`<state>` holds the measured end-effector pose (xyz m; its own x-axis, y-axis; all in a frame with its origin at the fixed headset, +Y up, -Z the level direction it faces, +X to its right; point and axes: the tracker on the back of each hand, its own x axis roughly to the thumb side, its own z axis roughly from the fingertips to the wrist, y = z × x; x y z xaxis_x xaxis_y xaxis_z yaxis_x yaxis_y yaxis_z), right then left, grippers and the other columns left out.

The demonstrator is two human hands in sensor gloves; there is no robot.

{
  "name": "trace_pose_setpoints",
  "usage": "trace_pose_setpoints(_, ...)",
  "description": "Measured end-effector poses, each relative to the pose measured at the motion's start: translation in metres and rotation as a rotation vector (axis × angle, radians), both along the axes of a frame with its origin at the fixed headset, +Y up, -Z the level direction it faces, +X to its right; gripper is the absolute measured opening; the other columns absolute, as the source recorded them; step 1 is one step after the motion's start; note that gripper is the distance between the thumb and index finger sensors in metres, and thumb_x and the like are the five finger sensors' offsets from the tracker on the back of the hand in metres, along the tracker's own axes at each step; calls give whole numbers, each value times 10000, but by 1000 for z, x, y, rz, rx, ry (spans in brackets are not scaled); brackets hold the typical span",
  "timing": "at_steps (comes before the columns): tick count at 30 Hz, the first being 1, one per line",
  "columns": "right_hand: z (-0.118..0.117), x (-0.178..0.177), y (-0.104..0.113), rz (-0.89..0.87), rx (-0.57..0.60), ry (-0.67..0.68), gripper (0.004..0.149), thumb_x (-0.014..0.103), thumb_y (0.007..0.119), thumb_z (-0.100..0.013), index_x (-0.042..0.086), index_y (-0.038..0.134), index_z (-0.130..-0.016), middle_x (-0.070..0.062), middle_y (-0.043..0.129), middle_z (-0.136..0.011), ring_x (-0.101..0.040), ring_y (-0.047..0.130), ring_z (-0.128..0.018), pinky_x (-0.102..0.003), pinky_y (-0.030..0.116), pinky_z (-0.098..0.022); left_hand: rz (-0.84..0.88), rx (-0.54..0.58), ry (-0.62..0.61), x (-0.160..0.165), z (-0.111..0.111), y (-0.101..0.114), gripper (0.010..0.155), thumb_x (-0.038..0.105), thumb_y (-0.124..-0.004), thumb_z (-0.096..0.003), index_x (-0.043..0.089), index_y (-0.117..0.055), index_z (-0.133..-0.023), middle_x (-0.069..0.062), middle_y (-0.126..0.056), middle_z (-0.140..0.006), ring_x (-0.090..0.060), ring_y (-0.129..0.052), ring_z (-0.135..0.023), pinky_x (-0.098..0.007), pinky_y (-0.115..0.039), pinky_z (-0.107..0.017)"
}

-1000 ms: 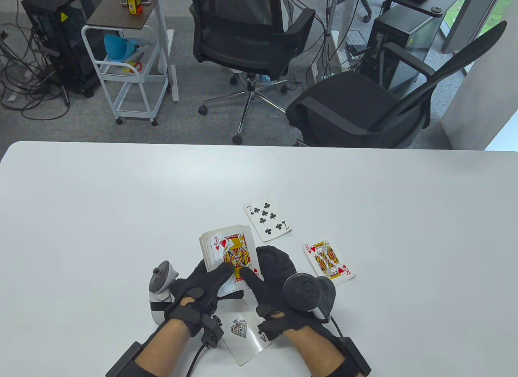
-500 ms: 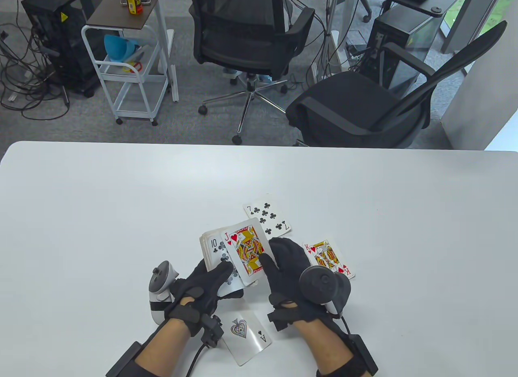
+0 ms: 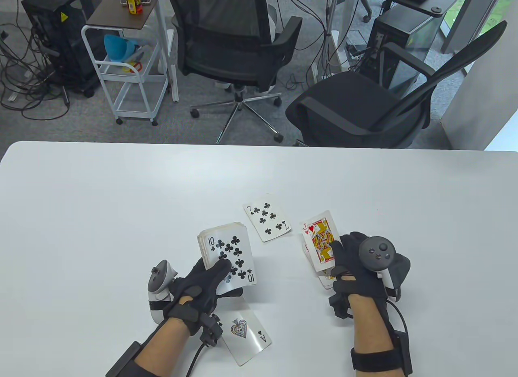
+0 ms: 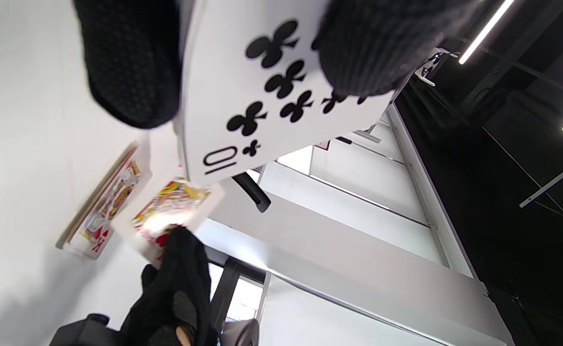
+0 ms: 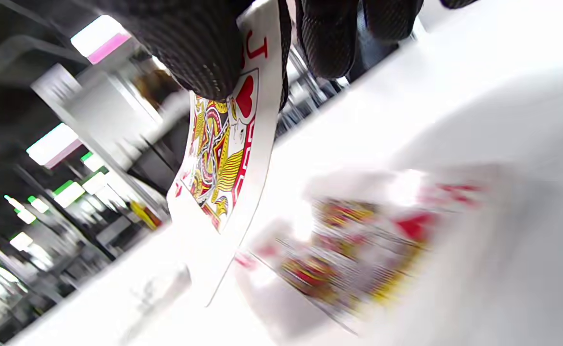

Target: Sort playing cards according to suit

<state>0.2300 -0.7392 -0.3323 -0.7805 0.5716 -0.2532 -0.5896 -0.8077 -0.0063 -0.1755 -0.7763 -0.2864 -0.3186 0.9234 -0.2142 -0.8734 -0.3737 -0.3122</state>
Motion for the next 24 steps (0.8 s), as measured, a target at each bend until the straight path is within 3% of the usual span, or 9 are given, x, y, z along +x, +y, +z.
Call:
trace_pose_setpoints(2,-2,2,-7,38,-92,-2,369,311,824,-590,91,830,-886,-280,479,-1111,-575,283,-1022,-749,292,-666,-4,0,-2,0,0,0,650,488,-863,-560,281,-538,-1083,8,-740,-1058,-306,-886,-910,-404,-949,-512)
trace_pose_setpoints(7,-7,-9,-20,194,-89,-5,394,317,851,-578,80,814,-890,-277,492,-1107,-569,300,-1022,-746,300,-666,-6,-3,-4,1,0,0,649,489,-863,-560,280,-539,-1083,6,-741,-1057,-309,-886,-909,-404,-950,-510)
trace_pose_setpoints(12,-4,-21,-16,360,-49,-47,636,390,907,-548,78,632,-1029,-260,418,-1128,-560,272,-1028,-747,293,-669,-7,0,-2,0,1,0,649,490,-861,-561,280,-539,-1083,0,-740,-1058,-308,-886,-909,-404,-949,-512)
trace_pose_setpoints(17,3,-34,1,262,113,-12,626,443,849,-564,83,633,-1027,-262,433,-1122,-558,286,-1024,-743,302,-667,-16,-1,-10,1,1,-1,647,499,-849,-564,278,-537,-1085,-3,-739,-1059,-311,-884,-910,-406,-946,-512)
trace_pose_setpoints(24,17,-78,21,-3,321,203,562,485,765,-578,88,716,-973,-256,491,-1107,-553,331,-1022,-739,320,-665,-51,-1,-45,7,2,-4,640,495,-843,-567,277,-538,-1085,-4,-739,-1059,-314,-883,-909,-410,-945,-511)
